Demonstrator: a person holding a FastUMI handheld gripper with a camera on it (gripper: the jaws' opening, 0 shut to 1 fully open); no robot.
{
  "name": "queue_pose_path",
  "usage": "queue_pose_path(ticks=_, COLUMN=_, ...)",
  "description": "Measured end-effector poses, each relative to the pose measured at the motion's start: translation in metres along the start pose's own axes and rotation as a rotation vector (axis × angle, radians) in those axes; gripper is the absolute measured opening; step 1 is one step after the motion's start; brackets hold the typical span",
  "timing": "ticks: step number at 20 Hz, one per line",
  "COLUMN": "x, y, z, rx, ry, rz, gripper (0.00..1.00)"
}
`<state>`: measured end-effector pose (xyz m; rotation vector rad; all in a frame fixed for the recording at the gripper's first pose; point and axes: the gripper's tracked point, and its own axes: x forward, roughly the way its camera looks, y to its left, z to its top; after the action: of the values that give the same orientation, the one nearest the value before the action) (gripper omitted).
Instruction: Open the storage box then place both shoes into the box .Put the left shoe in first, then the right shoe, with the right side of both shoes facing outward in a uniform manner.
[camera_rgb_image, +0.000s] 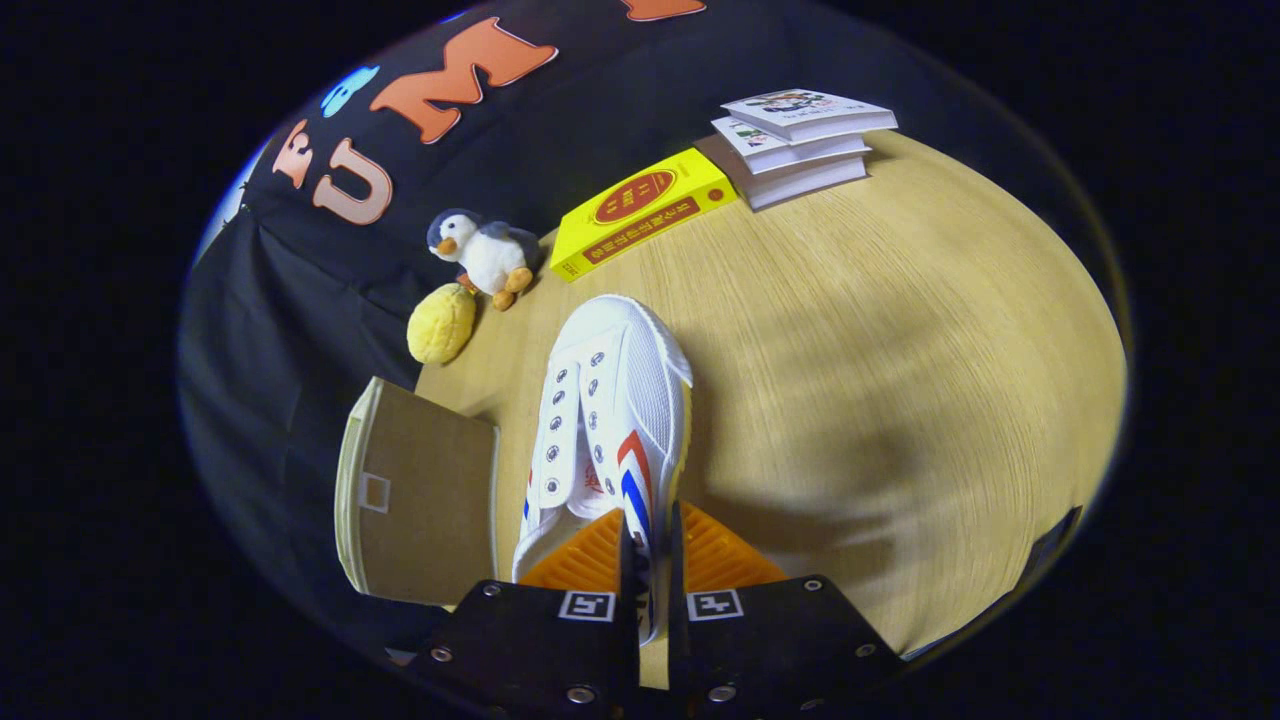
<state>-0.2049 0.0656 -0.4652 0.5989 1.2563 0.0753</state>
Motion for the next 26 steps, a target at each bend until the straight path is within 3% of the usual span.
queue_pose_path(ticks=5, x=-0.025, y=0.073, z=0.026, rx=-0.078, ry=-0.045, rz=0.086, gripper=0.12)
queue_pose_path(ticks=12, x=-0.033, y=0.154, z=0.028, rx=-0.192, ry=-0.017, rz=0.122, gripper=0.11)
queue_pose_path(ticks=20, x=-0.024, y=0.250, z=-0.012, rx=-0.271, ry=0.078, rz=0.204, gripper=0.11)
queue_pose_path(ticks=26, x=0.007, y=0.281, z=-0.046, rx=-0.293, ry=0.142, rz=0.156, gripper=0.12)
